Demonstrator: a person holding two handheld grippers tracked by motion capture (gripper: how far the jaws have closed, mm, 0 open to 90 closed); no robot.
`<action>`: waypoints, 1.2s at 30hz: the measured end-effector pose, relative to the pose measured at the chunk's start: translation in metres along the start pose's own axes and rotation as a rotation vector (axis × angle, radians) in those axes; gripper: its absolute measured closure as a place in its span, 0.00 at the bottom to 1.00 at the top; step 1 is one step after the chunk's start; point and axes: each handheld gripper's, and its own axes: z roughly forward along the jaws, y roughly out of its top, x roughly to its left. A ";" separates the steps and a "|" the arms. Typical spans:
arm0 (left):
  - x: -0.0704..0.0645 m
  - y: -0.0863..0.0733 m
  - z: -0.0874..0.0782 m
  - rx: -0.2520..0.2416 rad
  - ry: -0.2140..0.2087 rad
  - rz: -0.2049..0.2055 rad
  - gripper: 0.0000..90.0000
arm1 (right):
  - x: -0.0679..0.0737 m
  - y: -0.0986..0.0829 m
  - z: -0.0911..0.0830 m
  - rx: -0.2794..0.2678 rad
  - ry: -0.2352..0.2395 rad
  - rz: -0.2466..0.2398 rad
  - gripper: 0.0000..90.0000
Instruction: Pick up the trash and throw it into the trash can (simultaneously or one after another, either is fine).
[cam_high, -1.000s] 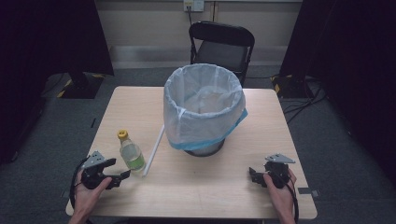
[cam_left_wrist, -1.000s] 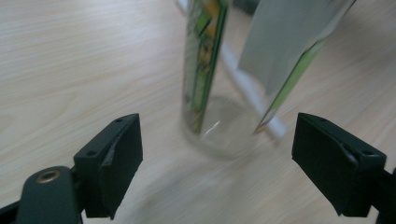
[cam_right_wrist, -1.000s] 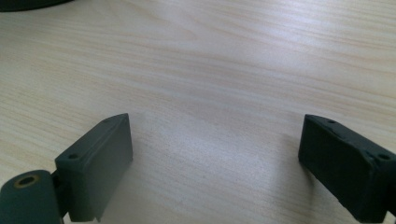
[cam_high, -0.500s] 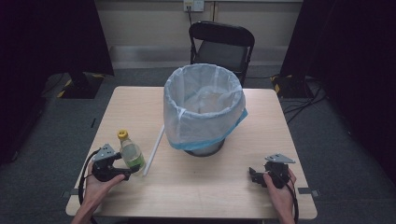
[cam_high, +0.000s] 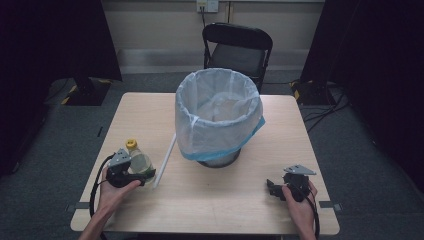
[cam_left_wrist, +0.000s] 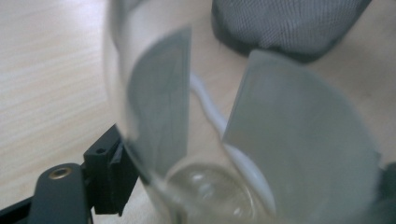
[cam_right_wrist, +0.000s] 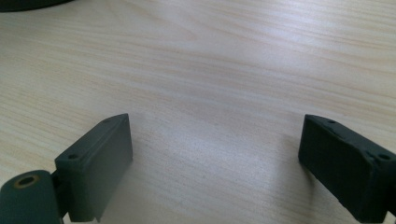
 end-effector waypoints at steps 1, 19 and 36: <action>0.001 -0.002 0.001 0.001 0.001 -0.005 0.22 | 0.000 0.000 0.000 0.000 0.000 0.000 0.10; 0.002 -0.004 0.004 0.026 -0.009 0.007 0.31 | 0.000 0.000 0.000 0.001 0.000 0.001 0.10; 0.004 -0.002 -0.010 -0.039 -0.015 -0.041 0.31 | 0.000 0.000 0.000 0.000 0.000 0.001 0.10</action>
